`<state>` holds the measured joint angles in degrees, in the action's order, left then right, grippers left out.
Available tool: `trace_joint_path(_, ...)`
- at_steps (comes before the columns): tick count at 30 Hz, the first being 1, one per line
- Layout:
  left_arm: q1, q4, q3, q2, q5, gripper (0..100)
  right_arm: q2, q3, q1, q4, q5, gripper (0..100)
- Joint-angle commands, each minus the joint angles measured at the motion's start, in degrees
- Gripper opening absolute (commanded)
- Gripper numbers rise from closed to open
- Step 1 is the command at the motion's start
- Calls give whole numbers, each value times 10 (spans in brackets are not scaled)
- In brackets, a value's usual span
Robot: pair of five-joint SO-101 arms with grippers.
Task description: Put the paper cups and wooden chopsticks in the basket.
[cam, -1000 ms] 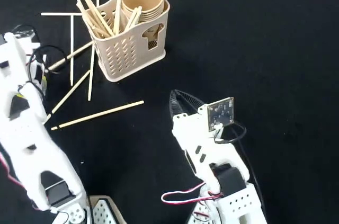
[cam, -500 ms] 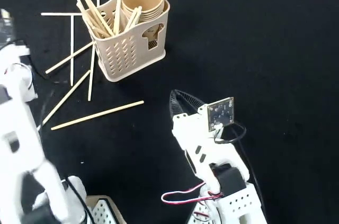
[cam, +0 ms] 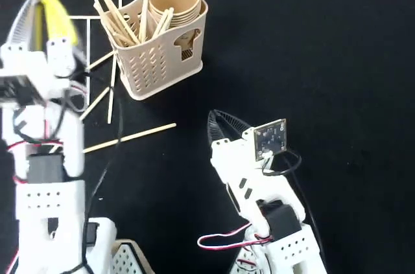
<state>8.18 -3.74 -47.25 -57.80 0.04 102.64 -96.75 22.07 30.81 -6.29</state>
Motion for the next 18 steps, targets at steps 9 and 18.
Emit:
trace_joint_path(9,-70,-59,205,338,51,30,8,0,-7,1,6,16)
trace_joint_path(18,-70,-62,168,389,64,29,8,0,-7,1,29,16)
